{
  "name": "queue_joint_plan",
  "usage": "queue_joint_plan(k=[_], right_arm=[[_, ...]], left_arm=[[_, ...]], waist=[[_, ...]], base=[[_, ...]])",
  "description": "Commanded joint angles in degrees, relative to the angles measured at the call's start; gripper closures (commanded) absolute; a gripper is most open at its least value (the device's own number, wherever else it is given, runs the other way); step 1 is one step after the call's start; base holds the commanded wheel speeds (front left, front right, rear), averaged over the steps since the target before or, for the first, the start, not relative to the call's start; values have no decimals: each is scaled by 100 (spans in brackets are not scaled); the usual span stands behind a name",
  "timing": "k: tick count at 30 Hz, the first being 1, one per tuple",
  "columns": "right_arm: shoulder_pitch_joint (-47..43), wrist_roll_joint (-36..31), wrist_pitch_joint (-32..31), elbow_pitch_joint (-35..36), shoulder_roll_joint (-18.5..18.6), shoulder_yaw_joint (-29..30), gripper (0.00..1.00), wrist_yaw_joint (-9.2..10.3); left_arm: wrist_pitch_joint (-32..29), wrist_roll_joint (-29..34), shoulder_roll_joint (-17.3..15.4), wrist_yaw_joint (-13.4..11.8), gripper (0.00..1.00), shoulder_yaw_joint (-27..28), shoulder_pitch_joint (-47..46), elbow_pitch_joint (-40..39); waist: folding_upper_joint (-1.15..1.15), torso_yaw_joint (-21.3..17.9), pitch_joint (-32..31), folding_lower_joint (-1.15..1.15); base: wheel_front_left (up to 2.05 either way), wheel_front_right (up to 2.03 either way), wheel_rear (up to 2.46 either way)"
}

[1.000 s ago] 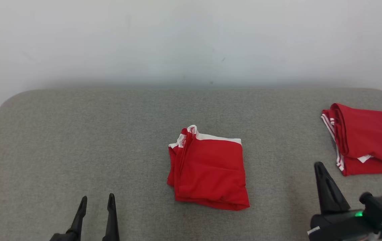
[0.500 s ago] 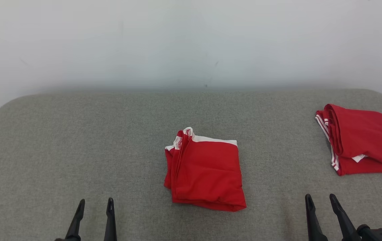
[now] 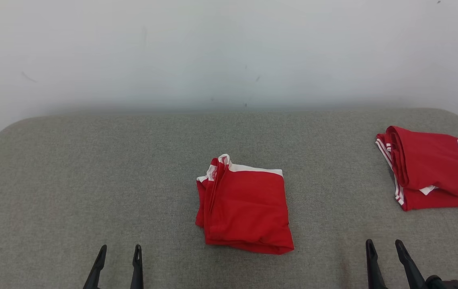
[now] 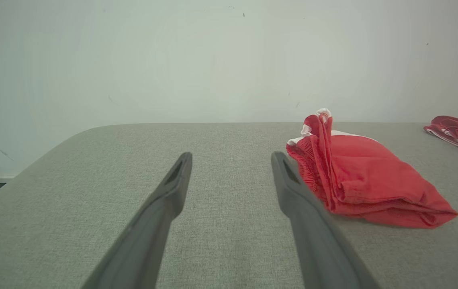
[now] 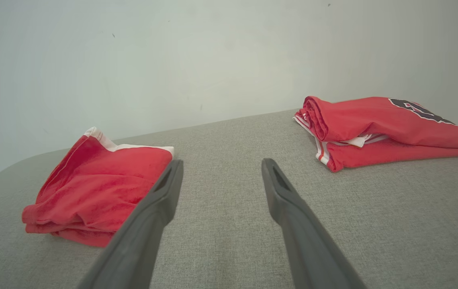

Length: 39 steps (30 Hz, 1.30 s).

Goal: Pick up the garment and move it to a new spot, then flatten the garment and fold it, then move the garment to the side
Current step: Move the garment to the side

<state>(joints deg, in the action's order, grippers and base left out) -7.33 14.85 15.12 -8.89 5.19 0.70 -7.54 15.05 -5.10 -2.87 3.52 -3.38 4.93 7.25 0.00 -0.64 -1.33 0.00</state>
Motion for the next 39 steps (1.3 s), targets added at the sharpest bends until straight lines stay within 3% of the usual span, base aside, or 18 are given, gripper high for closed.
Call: queue_joint_plan(k=[1, 30, 39], right_arm=[[-55, -47, -5, -17, -24, -16, 0, 10], [-21, -74, -5, -79, -43, -63, 0, 10], [768, -101, -5, -394, 127, -454, 0, 10]], left_arm=[[16, 41, -3, 1, 0, 6, 116, -12], [16, 38, -3, -34, 0, 79, 61, 5], [16, -4, -3, -42, 0, 5, -30, 34]], waist=[[0, 0, 0, 0], [0, 79, 42, 0], [0, 212, 101, 0]], base=[[0, 0, 0], [0, 0, 0], [0, 0, 0]])
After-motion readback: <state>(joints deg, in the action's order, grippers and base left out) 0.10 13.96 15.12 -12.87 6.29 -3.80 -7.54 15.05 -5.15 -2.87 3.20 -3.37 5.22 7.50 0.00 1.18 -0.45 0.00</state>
